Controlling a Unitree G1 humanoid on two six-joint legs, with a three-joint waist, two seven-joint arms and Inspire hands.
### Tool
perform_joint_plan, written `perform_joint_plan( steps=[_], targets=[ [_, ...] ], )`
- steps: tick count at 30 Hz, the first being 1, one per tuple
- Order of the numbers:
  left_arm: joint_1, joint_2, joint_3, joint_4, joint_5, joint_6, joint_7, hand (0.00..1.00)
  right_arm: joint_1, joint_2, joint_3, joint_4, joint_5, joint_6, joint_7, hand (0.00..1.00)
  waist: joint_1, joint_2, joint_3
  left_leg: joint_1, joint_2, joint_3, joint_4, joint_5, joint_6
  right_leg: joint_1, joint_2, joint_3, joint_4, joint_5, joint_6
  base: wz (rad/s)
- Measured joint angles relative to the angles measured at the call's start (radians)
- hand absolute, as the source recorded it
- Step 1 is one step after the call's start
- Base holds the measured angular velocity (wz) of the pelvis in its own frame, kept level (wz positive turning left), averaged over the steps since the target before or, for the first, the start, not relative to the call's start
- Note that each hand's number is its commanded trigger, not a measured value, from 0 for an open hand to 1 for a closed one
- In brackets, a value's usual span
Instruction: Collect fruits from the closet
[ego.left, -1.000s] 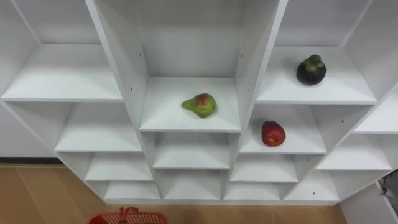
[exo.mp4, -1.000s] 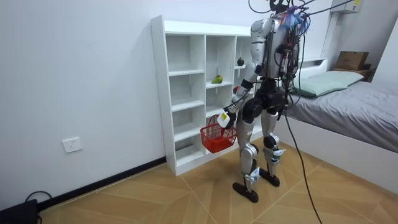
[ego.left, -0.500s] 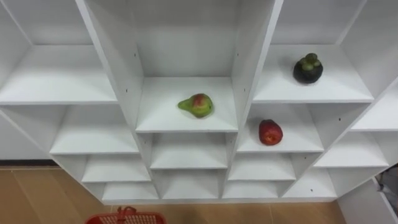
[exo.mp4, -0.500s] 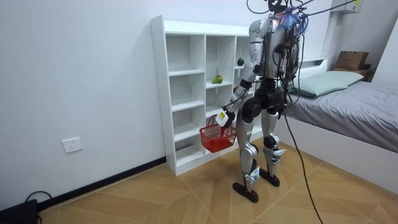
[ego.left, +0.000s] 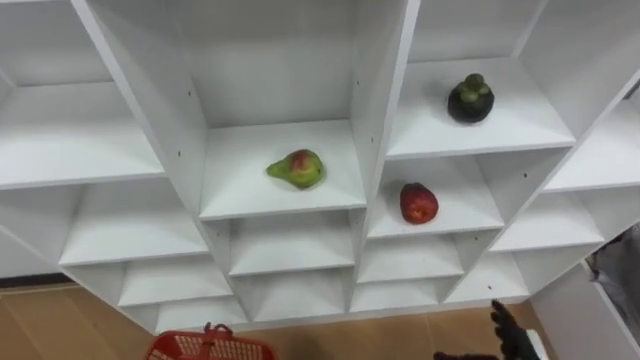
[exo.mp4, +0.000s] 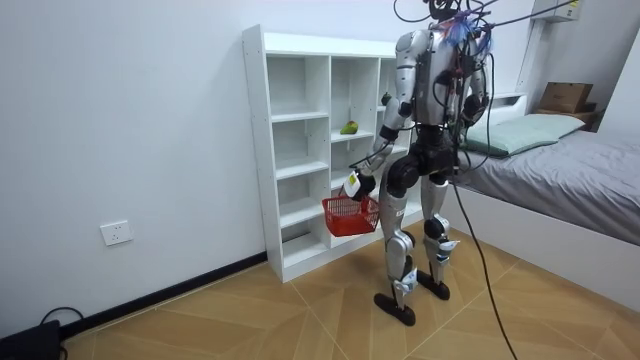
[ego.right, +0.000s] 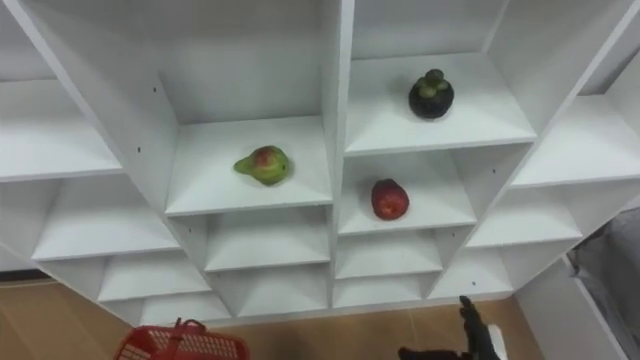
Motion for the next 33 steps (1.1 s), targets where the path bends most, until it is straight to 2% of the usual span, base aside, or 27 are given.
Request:
perform_joint_plan(
  steps=[2,4,7,12,15,19,26,29,33],
  targets=[
    [0.003,0.0,-0.002,-0.001,0.0,0.0,0.01,1.0,0.003,0.011,0.0,-0.058,-0.018,-0.023,-0.026,0.0,-0.007,-0.002,-0.0008,0.001,0.001,0.008,-0.004,0.0,0.0,-0.01,0.003,0.01,0.009,0.0,0.0,-0.16],
    [0.009,-0.001,-0.002,-0.016,0.0,-0.002,0.012,1.0,0.024,0.015,0.0,-0.132,-0.027,-0.029,-0.052,0.0,-0.011,-0.004,-0.0009,-0.001,0.001,0.016,-0.006,0.0,0.0,-0.017,0.003,0.015,0.01,0.0,0.0,-0.13],
    [0.023,0.0,-0.002,-0.053,0.0,-0.008,0.015,1.0,0.06,0.017,0.001,-0.2,-0.028,-0.066,-0.096,0.0,-0.013,-0.009,-0.0041,-0.004,0.001,0.02,-0.008,0.0,0.0,-0.023,0.003,0.016,0.01,0.0,0.0,-0.05],
    [0.023,-0.001,-0.025,-0.064,0.0,-0.024,0.011,1.0,0.072,0.018,0.002,-0.294,-0.029,-0.073,-0.158,0.0,-0.016,-0.007,-0.0064,-0.01,0.002,0.024,-0.008,0.0,0.0,-0.032,0.004,0.018,0.012,0.001,0.0,-0.01],
    [0.024,0.001,-0.028,-0.058,0.0,-0.038,0.011,1.0,0.079,0.011,0.002,-0.363,-0.03,-0.108,-0.212,0.0,-0.012,-0.006,-0.0061,-0.007,0.003,0.026,-0.008,0.0,0.0,-0.031,0.005,0.023,0.012,0.001,-0.001,-0.03],
    [0.026,0.003,-0.041,-0.044,-0.001,-0.046,0.013,1.0,0.075,0.006,0.006,-0.411,-0.03,-0.131,-0.286,0.0,-0.009,-0.005,-0.0049,0.004,0.003,0.029,-0.008,-0.001,-0.001,-0.022,0.007,0.031,0.011,0.002,-0.001,-0.04],
    [0.028,0.003,-0.042,-0.045,0.0,-0.046,0.012,1.0,0.075,0.003,0.039,-0.485,-0.103,-0.137,-0.374,0.0,-0.004,0.005,-0.0013,0.004,0.004,0.031,-0.009,-0.001,-0.001,-0.026,0.01,0.04,0.016,0.003,0.0,-0.01],
    [0.028,0.003,-0.043,-0.047,-0.001,-0.046,0.011,1.0,0.075,-0.02,0.065,-0.52,-0.15,-0.156,-0.406,0.0,0.0,0.007,-0.0007,0.004,0.004,0.032,-0.009,-0.001,-0.001,-0.027,0.01,0.042,0.016,0.004,0.0,-0.01],
    [0.027,0.004,-0.054,-0.049,0.0,-0.046,0.01,1.0,0.074,-0.034,0.079,-0.527,-0.177,-0.157,-0.423,0.0,0.012,0.007,-0.0004,0.003,0.004,0.032,-0.009,-0.001,-0.001,-0.028,0.011,0.042,0.016,0.004,0.0,0.0]
  ],
)
